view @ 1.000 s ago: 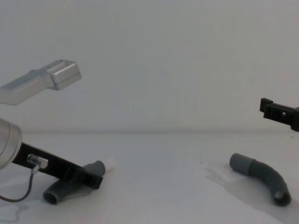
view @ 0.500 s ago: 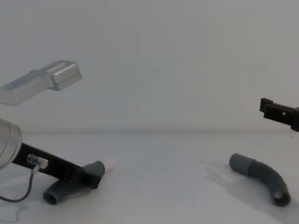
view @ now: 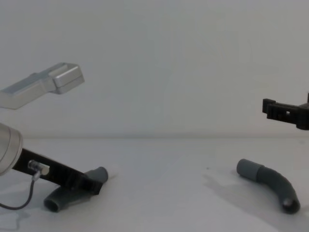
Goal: Use both hands to pick up one end of the pipe from the table, align the ends, and insert them.
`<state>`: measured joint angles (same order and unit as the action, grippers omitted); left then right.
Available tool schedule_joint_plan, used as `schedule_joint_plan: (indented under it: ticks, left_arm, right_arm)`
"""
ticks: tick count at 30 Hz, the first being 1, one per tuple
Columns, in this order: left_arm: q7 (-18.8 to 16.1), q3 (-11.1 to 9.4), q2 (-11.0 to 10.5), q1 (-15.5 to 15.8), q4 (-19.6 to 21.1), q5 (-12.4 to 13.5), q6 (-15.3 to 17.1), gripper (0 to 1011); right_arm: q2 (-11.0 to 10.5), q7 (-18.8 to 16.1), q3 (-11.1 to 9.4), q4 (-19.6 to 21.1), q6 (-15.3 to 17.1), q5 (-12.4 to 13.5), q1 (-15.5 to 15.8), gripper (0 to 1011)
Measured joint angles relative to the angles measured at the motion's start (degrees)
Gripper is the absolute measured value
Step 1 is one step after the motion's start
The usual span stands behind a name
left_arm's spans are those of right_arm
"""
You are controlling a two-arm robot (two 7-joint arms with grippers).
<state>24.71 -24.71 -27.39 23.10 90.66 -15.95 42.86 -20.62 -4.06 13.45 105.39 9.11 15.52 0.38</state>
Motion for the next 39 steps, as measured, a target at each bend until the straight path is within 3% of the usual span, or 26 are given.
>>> schedule_joint_plan:
  ticks: [11, 19, 30, 39]
  left_arm:
    - [-0.01, 0.0, 0.0, 0.0, 0.0, 0.0, 0.03, 415]
    - [-0.02, 0.0, 0.0, 0.0, 0.0, 0.0, 0.03, 369]
    - [-0.02, 0.01, -0.01, 0.0, 0.0, 0.0, 0.03, 354]
    - [-0.02, 0.0, -0.01, 0.0, 0.0, 0.0, 0.03, 354]
  right_arm:
    - [-0.5, 0.46, 0.82, 5.0, 9.75, -0.45, 0.08, 1004]
    - [0.28, 1.72, 1.21, 7.86, 16.53, -0.5, 0.46, 1004]
    - [1.65, 2.79, 1.5, 9.07, 23.05, -0.37, 0.29, 1004]
    - [1.89, 2.52, 2.01, 8.22, 26.35, -0.43, -0.92, 1004]
